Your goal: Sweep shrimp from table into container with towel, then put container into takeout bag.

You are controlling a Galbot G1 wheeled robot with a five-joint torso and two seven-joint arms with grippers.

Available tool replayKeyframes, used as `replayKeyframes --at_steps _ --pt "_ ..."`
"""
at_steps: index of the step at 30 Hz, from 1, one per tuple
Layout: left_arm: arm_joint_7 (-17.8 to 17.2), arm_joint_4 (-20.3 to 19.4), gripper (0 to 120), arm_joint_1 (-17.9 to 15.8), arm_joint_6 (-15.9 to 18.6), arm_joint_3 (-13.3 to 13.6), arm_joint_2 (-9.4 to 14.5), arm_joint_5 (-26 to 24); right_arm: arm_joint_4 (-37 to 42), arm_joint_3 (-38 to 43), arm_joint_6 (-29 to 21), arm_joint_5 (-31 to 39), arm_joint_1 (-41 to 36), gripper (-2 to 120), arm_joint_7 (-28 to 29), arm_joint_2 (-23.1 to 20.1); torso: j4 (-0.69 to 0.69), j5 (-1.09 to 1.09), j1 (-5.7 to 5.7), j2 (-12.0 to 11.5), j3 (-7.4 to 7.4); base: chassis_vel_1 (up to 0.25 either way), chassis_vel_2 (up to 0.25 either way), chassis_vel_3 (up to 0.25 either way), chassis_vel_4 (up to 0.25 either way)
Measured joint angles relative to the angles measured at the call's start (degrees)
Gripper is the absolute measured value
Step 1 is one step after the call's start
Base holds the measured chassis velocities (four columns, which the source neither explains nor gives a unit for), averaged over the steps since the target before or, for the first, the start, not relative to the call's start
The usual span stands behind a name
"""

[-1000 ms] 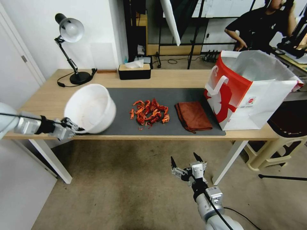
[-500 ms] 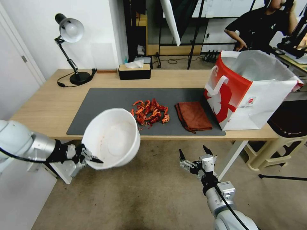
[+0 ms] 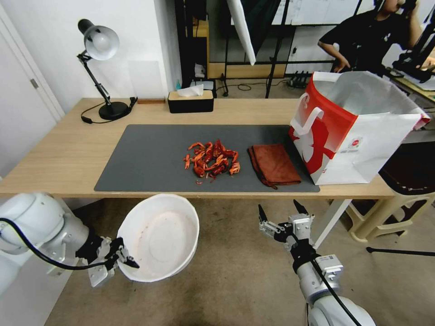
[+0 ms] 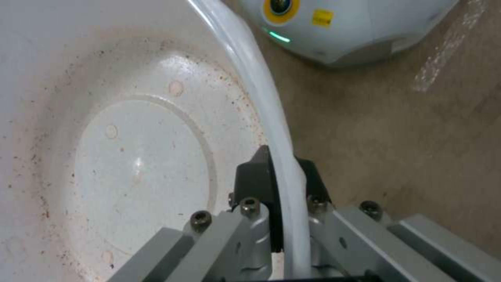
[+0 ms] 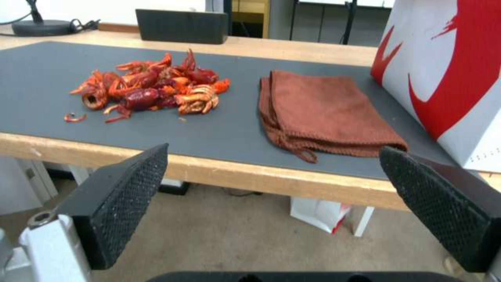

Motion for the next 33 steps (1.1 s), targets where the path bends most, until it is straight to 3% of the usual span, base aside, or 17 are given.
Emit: replayKeyframes --at_steps 7,8,10,16,18,22,24,26,29,30,33 --pt "-1.82 7.86 0 -0.95 -0.96 3.98 -5.44 4.91 1.46 -0.75 -0.79 0.27 0.63 100 0.03 -0.74 0.02 0.00 0.00 0.00 0.00 0.000 0.000 0.000 0.000" --pt "-1.82 7.86 0 -0.95 -0.96 3.98 -5.44 4.91 1.46 -0.75 -0.79 0.27 0.63 100 0.03 -0.74 0.02 0.00 0.00 0.00 0.00 0.000 0.000 0.000 0.000" --pt "-2.73 9.74 0 -2.96 -0.57 6.48 -7.26 6.34 2.29 -0.76 -0.96 0.37 0.53 100 0.02 -0.97 -0.01 -0.01 0.00 0.00 0.00 0.000 0.000 0.000 0.000" --pt "-4.13 11.03 0 -5.95 0.20 10.13 -8.70 8.90 3.05 -1.01 -1.19 0.38 0.53 100 0.02 -0.99 0.00 -0.01 0.00 0.00 0.00 0.000 0.000 0.000 0.000" --pt "-5.74 12.15 0 -9.17 0.43 12.93 -9.45 10.36 3.25 -1.23 -1.34 0.31 0.63 100 0.01 -0.80 0.00 0.00 0.00 0.00 0.00 0.000 0.000 0.000 0.000" --pt "-7.62 13.08 0 -12.11 0.49 15.03 -9.73 11.35 3.25 -1.40 -1.38 0.21 0.76 100 0.01 -0.70 0.00 0.00 0.00 0.00 0.00 0.000 0.000 0.000 0.000" --pt "-9.26 14.33 0 -16.13 0.45 17.97 -10.13 12.56 2.95 -1.52 -1.39 0.06 0.92 100 0.01 -0.53 0.00 0.00 0.00 0.00 0.01 0.000 0.000 0.000 0.000" --pt "-9.43 14.57 0 -16.93 0.43 18.61 -10.20 12.82 2.85 -1.55 -1.38 0.04 0.96 100 0.01 -0.49 0.00 0.00 0.00 0.00 0.01 0.000 0.000 0.000 0.000" --pt "-9.72 15.91 0 -20.93 0.35 22.53 -10.75 13.36 2.42 -1.60 -1.39 -0.10 1.20 100 0.02 -0.30 -0.01 0.00 0.00 0.00 0.01 0.000 0.000 0.000 0.000" --pt "-9.72 15.91 0 -20.93 0.35 22.53 -10.75 13.36 2.42 -1.60 -1.39 -0.10 1.20 100 0.02 -0.30 -0.01 0.00 0.00 0.00 0.01 0.000 0.000 0.000 0.000" --pt "-9.64 16.90 0 -23.80 0.35 26.60 -11.74 13.85 2.01 -1.61 -1.50 -0.21 1.69 100 0.06 -0.11 0.00 0.00 0.00 0.00 0.01 0.000 0.000 0.000 0.000"
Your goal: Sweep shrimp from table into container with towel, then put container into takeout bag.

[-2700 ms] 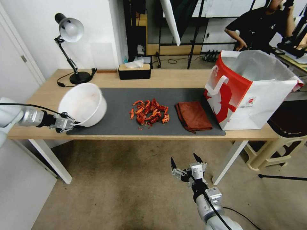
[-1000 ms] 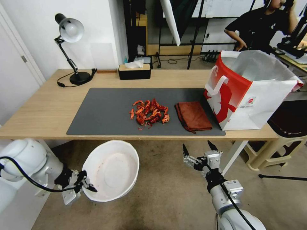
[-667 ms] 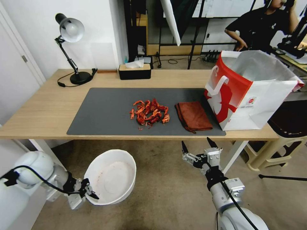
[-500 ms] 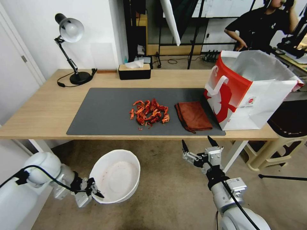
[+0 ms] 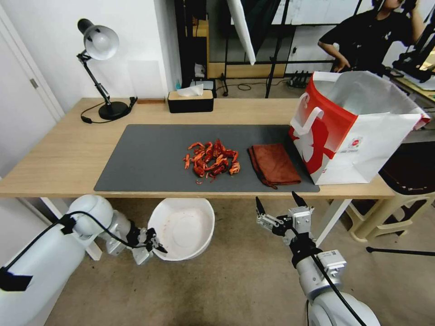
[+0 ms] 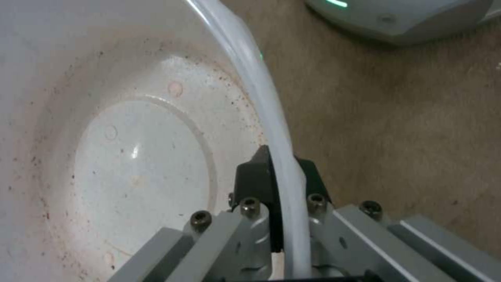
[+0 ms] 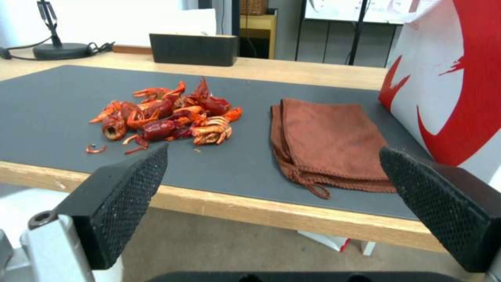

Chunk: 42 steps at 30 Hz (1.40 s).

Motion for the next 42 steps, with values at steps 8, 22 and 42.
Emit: replayKeyframes --at_steps 8,22,42 --pt "1.05 1.74 0 -4.33 -0.74 5.92 -2.60 2.97 -0.79 0.17 -0.25 -0.08 0.96 100 0.10 0.25 -0.01 0.00 0.00 0.00 0.00 0.000 0.000 0.000 0.000" --pt "2.77 2.70 0 -10.30 -1.79 9.40 -3.14 4.48 -2.73 0.44 -0.36 -0.48 3.35 100 0.32 0.22 0.00 -0.01 0.00 0.00 0.00 0.000 0.000 0.000 0.000" --pt "4.38 2.29 0 -12.58 -2.19 10.74 -2.03 4.32 -15.45 -3.00 -2.50 5.78 22.32 100 3.13 -7.49 0.00 0.00 0.00 0.00 0.00 0.000 0.000 0.000 0.000"
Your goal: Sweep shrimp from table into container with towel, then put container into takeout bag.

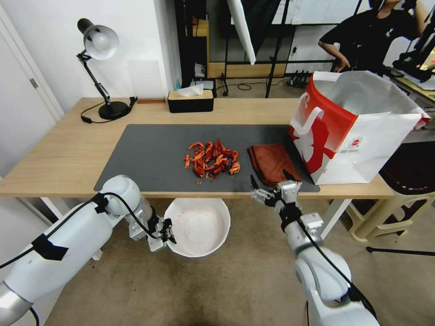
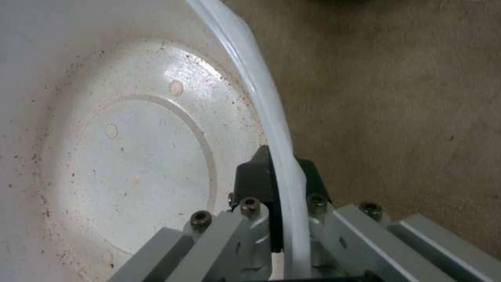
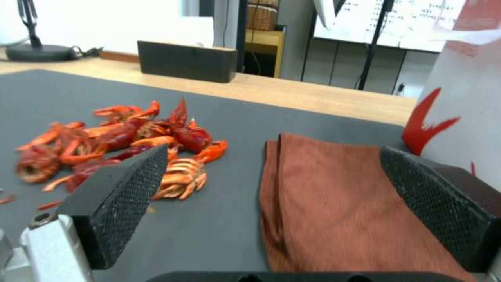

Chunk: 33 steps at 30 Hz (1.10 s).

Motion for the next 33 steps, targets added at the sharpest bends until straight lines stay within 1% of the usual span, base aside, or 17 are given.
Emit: replayKeyframes --at_steps 2,4,5,8,10,11,13,14,15,17,18,21,22,26,33 --pt "-0.04 0.03 0 -0.02 0.00 -0.02 0.12 -0.23 -0.76 -0.33 -0.50 0.04 1.16 100 0.34 -0.50 0.00 0.00 0.00 0.00 0.00 0.000 0.000 0.000 0.000" --pt "-0.12 0.21 0 -0.19 0.01 -0.08 0.35 -0.58 -2.72 -1.26 -2.84 0.52 4.51 100 2.01 -1.61 0.00 0.00 0.00 0.00 -0.01 0.000 0.000 0.000 0.000" --pt "-0.12 0.21 0 -0.19 0.01 -0.08 0.35 -0.58 -2.72 -1.26 -2.84 0.52 4.51 100 2.01 -1.61 0.00 0.00 0.00 0.00 -0.01 0.000 0.000 0.000 0.000" --pt "-0.17 0.29 0 -0.31 0.01 -0.17 0.46 -0.77 -4.40 -2.16 -6.85 2.09 8.43 100 5.96 -2.54 0.00 0.00 0.00 0.00 -0.01 0.000 0.000 0.000 0.000" --pt "-0.18 0.30 0 -0.31 0.02 -0.18 0.48 -0.80 -4.65 -2.31 -7.86 2.67 9.08 100 6.96 -2.66 0.00 0.00 0.00 0.00 0.00 0.000 0.000 0.000 0.000" --pt "-0.18 0.36 0 -0.31 0.02 -0.18 0.50 -0.89 -5.28 -2.54 -10.45 4.79 10.72 100 9.54 -2.89 0.00 0.00 -0.01 0.00 0.00 0.000 0.000 0.000 0.000" --pt "-0.19 0.53 0 -0.30 0.03 -0.19 0.50 -1.14 -5.89 -2.68 -12.85 7.45 12.24 100 12.26 -3.12 0.00 -0.01 -0.01 0.00 0.00 0.000 0.000 0.000 0.000" --pt "-0.19 0.53 0 -0.30 0.03 -0.19 0.50 -1.14 -5.89 -2.68 -12.85 7.45 12.24 100 12.26 -3.12 0.00 -0.01 -0.01 0.00 0.00 0.000 0.000 0.000 0.000" --pt "-0.19 0.77 0 -0.27 0.05 -0.20 0.54 -1.50 -6.61 -2.72 -14.77 10.06 13.36 100 14.60 -3.27 0.00 0.00 -0.01 0.01 0.00 0.000 0.000 0.000 0.000" --pt "-0.20 0.97 0 -0.26 0.08 -0.21 0.66 -1.86 -7.21 -2.70 -17.11 13.06 14.46 100 16.72 -3.41 -0.01 -0.01 -0.01 0.01 0.00 0.000 0.000 0.000 0.000" --pt "-0.20 0.97 0 -0.26 0.08 -0.21 0.66 -1.86 -7.21 -2.70 -17.11 13.06 14.46 100 16.72 -3.41 -0.01 -0.01 -0.01 0.01 0.00 0.000 0.000 0.000 0.000" --pt "-0.29 1.08 0 -0.26 0.10 -0.23 0.89 -2.13 -7.77 -2.55 -19.63 15.72 15.46 100 18.30 -3.67 0.00 0.00 0.00 0.01 0.00 0.000 0.000 0.000 0.000" --pt "-0.29 1.08 0 -0.26 0.10 -0.23 0.89 -2.13 -7.77 -2.55 -19.63 15.72 15.46 100 18.30 -3.67 0.00 0.00 0.00 0.01 0.00 0.000 0.000 0.000 0.000" --pt "-0.51 1.10 0 -0.07 0.12 -0.27 1.05 -2.39 -8.53 -2.51 -22.27 16.87 16.40 100 19.23 -4.05 0.00 -0.01 -0.01 0.01 0.00 0.000 0.000 0.000 0.000" --pt "-0.87 1.14 0 0.26 0.12 -0.32 1.14 -2.44 -9.34 -2.44 -24.56 18.16 16.95 100 19.88 -4.05 0.00 0.00 -0.01 0.01 -0.01 0.000 0.000 0.000 0.000"
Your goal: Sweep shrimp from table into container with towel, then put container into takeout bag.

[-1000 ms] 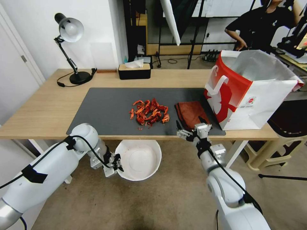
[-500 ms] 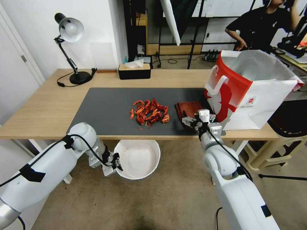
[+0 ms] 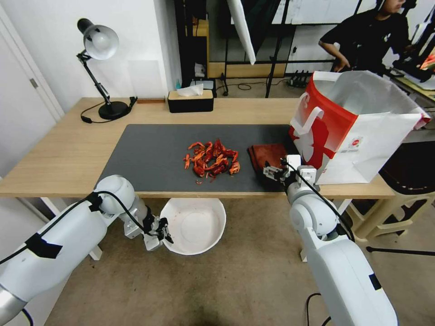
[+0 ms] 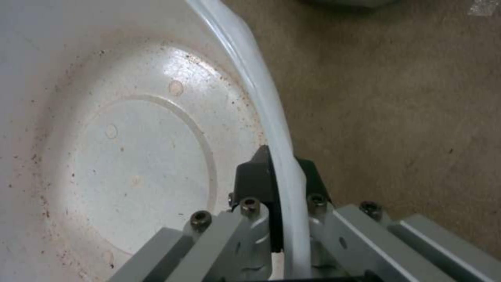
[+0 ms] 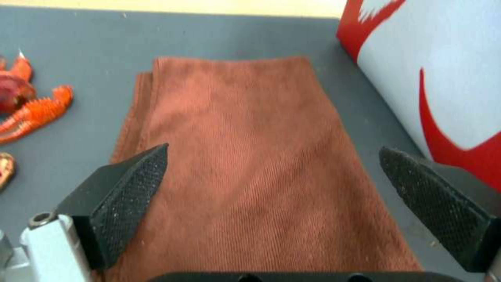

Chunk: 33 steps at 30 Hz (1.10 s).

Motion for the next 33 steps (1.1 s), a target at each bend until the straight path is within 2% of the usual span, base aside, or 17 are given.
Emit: replayKeyframes --at_steps 11,14,17,18,21,22,24,26,28,29,32,33 --pt "-0.84 0.07 0 0.42 -0.06 -0.12 0.16 -0.06 -1.42 -0.21 -1.47 1.19 0.44 100 -0.48 0.07 0.00 0.00 0.00 0.00 0.00 0.000 0.000 0.000 0.000" --pt "-1.21 0.08 0 0.44 -0.09 -0.13 0.24 -0.13 -1.51 -0.25 -1.88 1.35 0.48 96 -0.57 0.10 0.00 0.00 0.00 0.00 0.00 0.000 0.000 0.000 0.000" --pt "-1.66 0.07 0 0.58 -0.25 -0.15 0.32 -0.30 -1.48 -0.31 -2.68 1.98 0.49 83 -0.48 0.24 0.00 0.00 0.00 0.00 0.00 0.000 0.000 0.000 0.000" --pt "-1.66 0.07 0 0.58 -0.25 -0.15 0.32 -0.30 -1.48 -0.31 -2.68 1.98 0.49 83 -0.48 0.24 0.00 0.00 0.00 0.00 0.00 0.000 0.000 0.000 0.000" --pt "-1.98 0.02 0 1.03 -0.32 -0.19 0.37 -0.33 -1.40 -0.30 -2.78 2.49 0.15 68 -0.08 0.53 0.01 0.00 -0.01 0.00 0.00 0.000 0.000 0.000 0.000" --pt "-1.98 0.02 0 1.03 -0.32 -0.19 0.37 -0.33 -1.40 -0.30 -2.78 2.49 0.15 68 -0.08 0.53 0.01 0.00 -0.01 0.00 0.00 0.000 0.000 0.000 0.000" --pt "-2.21 0.01 0 1.22 -0.51 -0.22 0.38 -0.33 -1.33 -0.26 -2.77 2.88 -0.15 57 0.23 0.58 0.01 -0.01 -0.01 0.00 -0.01 0.000 0.000 0.000 0.000" --pt "-2.47 0.03 0 1.31 -0.63 -0.25 0.41 -0.35 -1.32 -0.21 -2.76 3.07 -0.29 54 0.38 0.62 0.00 -0.02 -0.01 0.00 -0.01 0.000 0.000 0.000 0.000" --pt "-3.14 0.06 0 1.50 -0.86 -0.40 0.49 -0.40 -1.29 -0.08 -2.76 3.35 -0.47 42 0.64 0.74 0.00 -0.01 -0.01 0.00 -0.01 0.000 0.000 0.000 0.000" --pt "-3.14 0.06 0 1.50 -0.86 -0.40 0.49 -0.40 -1.29 -0.08 -2.76 3.35 -0.47 42 0.64 0.74 0.00 -0.01 -0.01 0.00 -0.01 0.000 0.000 0.000 0.000" --pt "-3.56 0.08 0 1.74 -1.19 -0.66 0.58 -0.49 -1.05 -0.05 -2.72 3.48 -0.67 28 0.80 0.89 0.00 -0.01 -0.01 0.01 0.00 0.000 0.000 0.000 0.000" --pt "-3.56 0.08 0 1.74 -1.19 -0.66 0.58 -0.49 -1.05 -0.05 -2.72 3.48 -0.67 28 0.80 0.89 0.00 -0.01 -0.01 0.01 0.00 0.000 0.000 0.000 0.000"
